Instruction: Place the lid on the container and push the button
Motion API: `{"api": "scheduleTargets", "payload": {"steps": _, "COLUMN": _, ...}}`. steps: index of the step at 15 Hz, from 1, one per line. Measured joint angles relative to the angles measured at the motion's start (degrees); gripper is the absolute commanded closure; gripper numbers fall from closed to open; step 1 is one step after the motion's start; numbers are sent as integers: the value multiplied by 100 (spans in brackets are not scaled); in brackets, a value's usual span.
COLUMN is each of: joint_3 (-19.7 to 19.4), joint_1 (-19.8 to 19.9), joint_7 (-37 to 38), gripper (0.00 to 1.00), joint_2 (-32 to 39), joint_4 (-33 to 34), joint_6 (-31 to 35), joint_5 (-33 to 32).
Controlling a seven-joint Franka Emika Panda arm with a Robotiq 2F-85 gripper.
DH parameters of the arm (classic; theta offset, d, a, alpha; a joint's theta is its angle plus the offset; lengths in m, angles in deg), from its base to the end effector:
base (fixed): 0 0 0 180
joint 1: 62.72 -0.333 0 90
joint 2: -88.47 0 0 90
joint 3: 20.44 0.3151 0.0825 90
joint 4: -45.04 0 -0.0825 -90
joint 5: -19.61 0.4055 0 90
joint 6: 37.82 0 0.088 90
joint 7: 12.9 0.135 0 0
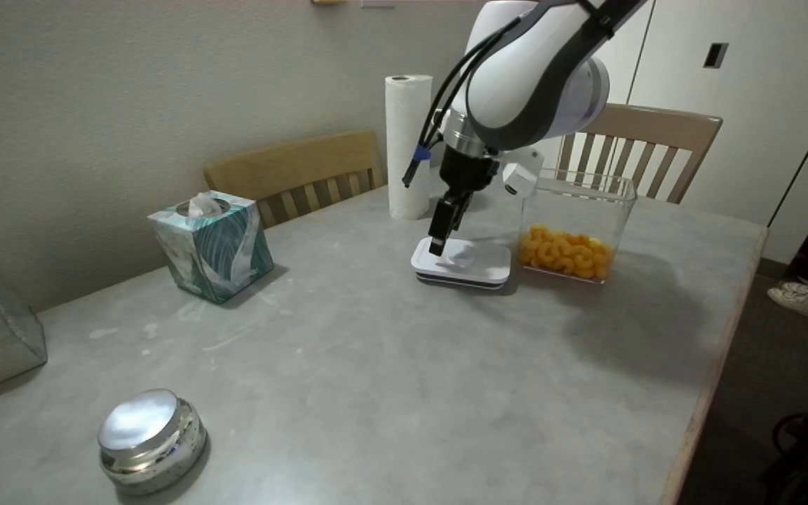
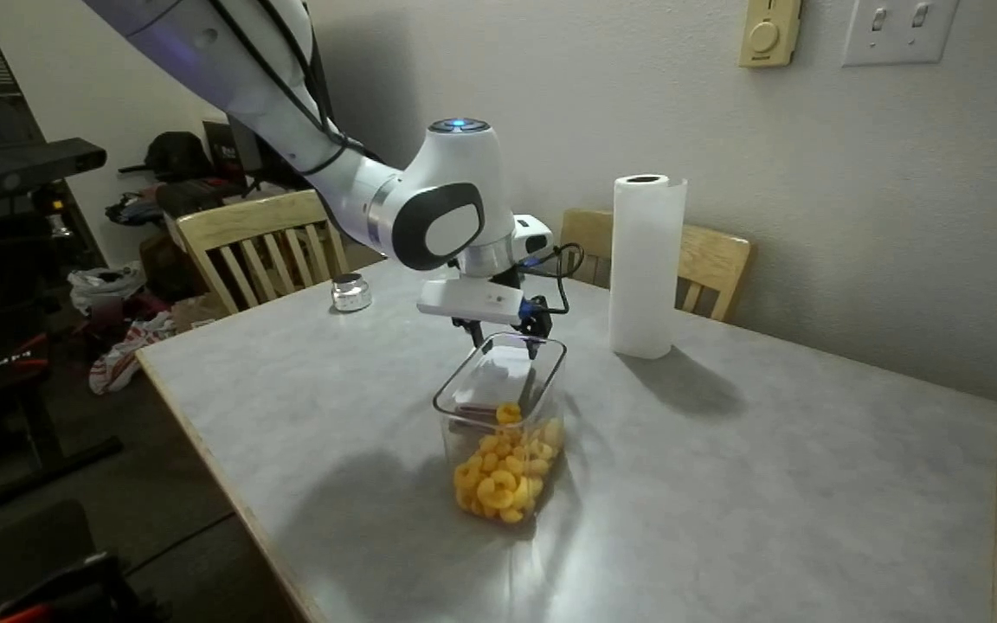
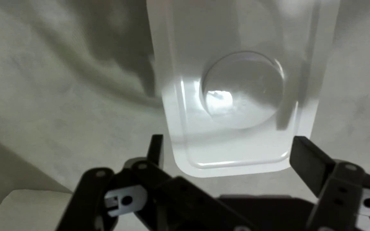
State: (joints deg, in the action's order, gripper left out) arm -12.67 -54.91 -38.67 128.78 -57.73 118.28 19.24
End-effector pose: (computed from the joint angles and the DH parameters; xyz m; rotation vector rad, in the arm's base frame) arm 0.6935 -0.0053 0.1375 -3.0266 -0.6333 -0.3810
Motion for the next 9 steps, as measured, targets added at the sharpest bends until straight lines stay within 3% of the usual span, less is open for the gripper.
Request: {"api": "scheduleTargets", "payload": {"steps": 9, "joint_3": -14, "joint_1": 94, "joint_7": -181, "gripper": 0, "joint_2": -9, "joint_4": 2, "joint_6": -597, "joint_5": -121}}
